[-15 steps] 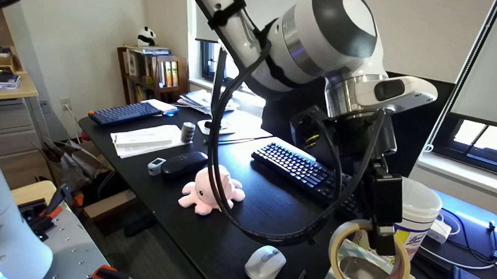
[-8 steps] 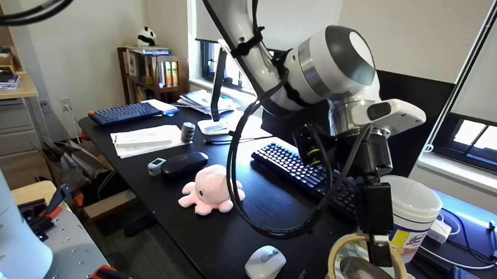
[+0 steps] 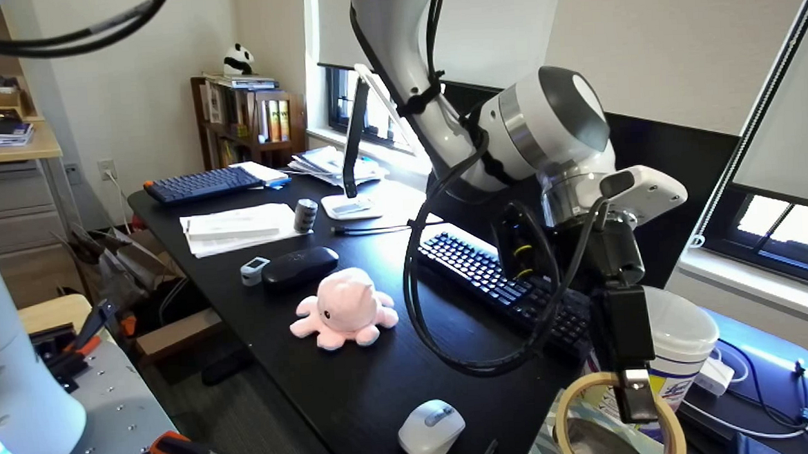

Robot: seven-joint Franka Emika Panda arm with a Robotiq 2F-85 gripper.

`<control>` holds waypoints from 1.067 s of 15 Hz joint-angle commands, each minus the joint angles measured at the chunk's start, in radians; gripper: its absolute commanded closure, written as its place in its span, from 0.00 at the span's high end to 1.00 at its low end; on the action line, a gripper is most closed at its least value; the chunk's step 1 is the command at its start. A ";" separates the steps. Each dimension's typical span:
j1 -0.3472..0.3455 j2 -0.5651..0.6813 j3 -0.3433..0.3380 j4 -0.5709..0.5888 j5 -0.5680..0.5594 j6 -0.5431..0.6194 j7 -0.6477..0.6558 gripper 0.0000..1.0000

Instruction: Put the tape on the box on the right

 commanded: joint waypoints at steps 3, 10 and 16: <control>0.030 0.081 0.012 0.030 -0.164 -0.029 -0.017 0.07; 0.060 0.072 0.062 -0.050 -0.308 -0.043 -0.003 0.07; 0.054 0.041 0.092 -0.153 -0.303 -0.092 -0.004 0.07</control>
